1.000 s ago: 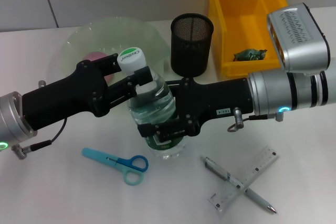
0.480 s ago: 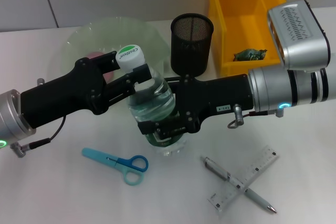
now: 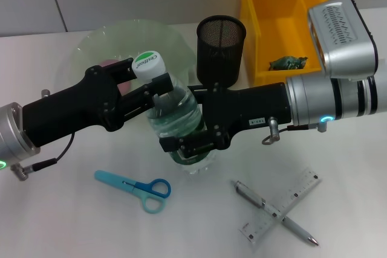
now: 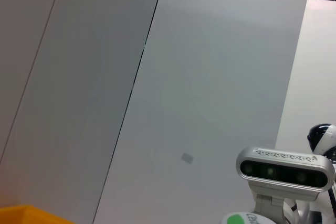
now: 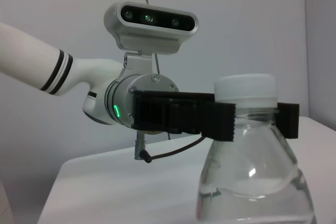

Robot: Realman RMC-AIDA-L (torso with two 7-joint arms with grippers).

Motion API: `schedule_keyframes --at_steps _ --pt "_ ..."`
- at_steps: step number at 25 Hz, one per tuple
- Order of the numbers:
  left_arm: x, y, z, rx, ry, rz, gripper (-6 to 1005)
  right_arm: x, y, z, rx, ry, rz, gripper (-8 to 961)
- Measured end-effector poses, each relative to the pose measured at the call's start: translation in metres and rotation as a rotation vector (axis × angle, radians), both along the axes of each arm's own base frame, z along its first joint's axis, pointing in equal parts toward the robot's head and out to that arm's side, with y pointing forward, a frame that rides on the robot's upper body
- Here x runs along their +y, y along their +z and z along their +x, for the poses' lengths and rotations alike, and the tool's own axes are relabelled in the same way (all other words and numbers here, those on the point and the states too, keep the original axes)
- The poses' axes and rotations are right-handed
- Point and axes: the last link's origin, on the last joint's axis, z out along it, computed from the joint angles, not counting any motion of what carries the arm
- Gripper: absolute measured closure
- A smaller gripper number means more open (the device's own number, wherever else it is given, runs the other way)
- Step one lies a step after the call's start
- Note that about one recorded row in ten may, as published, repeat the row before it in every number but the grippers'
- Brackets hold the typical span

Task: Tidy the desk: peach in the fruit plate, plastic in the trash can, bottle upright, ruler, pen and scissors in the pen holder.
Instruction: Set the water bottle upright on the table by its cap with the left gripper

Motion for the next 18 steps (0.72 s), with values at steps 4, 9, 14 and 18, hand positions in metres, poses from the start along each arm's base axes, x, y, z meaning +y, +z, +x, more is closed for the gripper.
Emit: schedule_keyframes --at_steps 4,9,14,18 --pt "0.0 0.001 -0.001 0.002 0.001 0.002 553 0.0 0.002 0.002 0.001 -0.005 0.011 136" --pt "0.001 0.001 -0.004 0.013 0.017 0.009 553 0.002 0.007 0.003 -0.007 -0.013 0.019 137" --pt "0.002 0.001 -0.005 0.018 0.025 0.013 553 0.002 0.009 0.003 -0.009 -0.009 0.024 137" --pt "0.003 0.001 -0.005 0.017 0.03 0.017 554 0.003 0.011 0.002 -0.011 -0.01 0.028 136"
